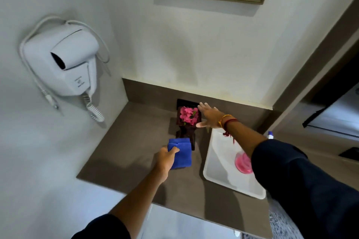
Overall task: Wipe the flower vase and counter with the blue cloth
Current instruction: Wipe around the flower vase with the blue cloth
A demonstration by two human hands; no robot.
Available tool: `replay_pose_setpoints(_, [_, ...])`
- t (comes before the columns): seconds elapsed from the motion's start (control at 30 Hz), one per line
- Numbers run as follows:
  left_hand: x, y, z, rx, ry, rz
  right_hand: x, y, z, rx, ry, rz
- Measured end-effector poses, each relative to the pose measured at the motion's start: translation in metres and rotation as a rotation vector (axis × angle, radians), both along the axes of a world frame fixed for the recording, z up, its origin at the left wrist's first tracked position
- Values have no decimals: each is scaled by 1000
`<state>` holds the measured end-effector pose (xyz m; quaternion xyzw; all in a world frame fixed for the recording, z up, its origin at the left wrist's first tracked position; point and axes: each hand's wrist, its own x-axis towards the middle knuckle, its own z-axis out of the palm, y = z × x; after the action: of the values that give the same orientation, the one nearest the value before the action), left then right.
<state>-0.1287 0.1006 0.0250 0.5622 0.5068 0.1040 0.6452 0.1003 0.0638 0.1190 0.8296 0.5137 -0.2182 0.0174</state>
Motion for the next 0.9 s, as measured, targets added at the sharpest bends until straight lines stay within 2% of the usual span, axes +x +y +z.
replay_pose_setpoints(0.1, [-12, 8, -2, -174, -133, 100, 3, 6, 2, -21, 85, -14])
replay_pose_setpoints(0.23, [-17, 14, -2, -185, -152, 161, -4, 9, 3, 13, 88, -55])
replay_pose_setpoints(0.4, [-4, 17, 4, 19, -60, 199, -16, 5, 5, 60, 55, -138])
replay_pose_setpoints(0.6, [26, 14, 20, 323, 41, 344, -30, 5, 0, 88, 12, -276])
replay_pose_setpoints(0.73, [71, 7, 23, 355, -153, 313, -32, 15, 8, 95, 33, -307])
replay_pose_setpoints(0.77, [82, -2, 23, 386, -147, 295, -30, 14, 12, 109, 49, -328])
replay_pose_setpoints(0.83, [98, -14, 20, 523, -52, 264, -35, 9, 19, 106, 54, -342])
replay_pose_setpoints(0.9, [123, -17, -31, 571, 88, 281, -26, 31, -11, 40, 69, -298])
